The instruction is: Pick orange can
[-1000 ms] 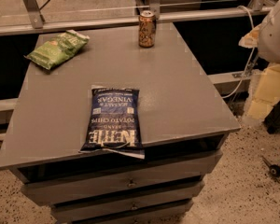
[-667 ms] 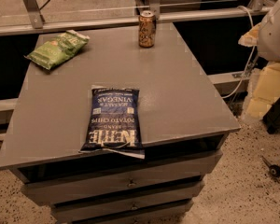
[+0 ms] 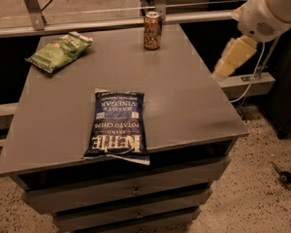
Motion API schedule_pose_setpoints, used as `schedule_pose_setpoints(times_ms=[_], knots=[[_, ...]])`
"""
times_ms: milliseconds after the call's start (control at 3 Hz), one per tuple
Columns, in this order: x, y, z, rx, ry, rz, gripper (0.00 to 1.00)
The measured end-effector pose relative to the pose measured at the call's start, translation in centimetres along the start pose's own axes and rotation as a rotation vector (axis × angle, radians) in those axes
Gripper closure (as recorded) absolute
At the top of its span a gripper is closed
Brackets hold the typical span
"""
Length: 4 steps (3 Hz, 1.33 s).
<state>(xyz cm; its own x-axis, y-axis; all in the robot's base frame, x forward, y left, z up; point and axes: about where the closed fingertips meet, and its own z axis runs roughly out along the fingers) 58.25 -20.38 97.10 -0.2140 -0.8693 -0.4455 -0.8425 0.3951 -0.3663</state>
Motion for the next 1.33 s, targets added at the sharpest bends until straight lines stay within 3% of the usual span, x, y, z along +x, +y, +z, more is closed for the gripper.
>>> schedule_pose_setpoints(times_ms=[333,667,1000,1333], knots=[[-3.3,-4.6,4.5,0.038,-0.125,0.094,0.0],[-6.9,-5.3,7.8,0.069,-0.213,0.126,0.0],[-7.1,-5.4,8.0,0.07,-0.218,0.13,0.0],[-9.6,-6.4,10.1,0.093,-0.305,0.18,0.0]])
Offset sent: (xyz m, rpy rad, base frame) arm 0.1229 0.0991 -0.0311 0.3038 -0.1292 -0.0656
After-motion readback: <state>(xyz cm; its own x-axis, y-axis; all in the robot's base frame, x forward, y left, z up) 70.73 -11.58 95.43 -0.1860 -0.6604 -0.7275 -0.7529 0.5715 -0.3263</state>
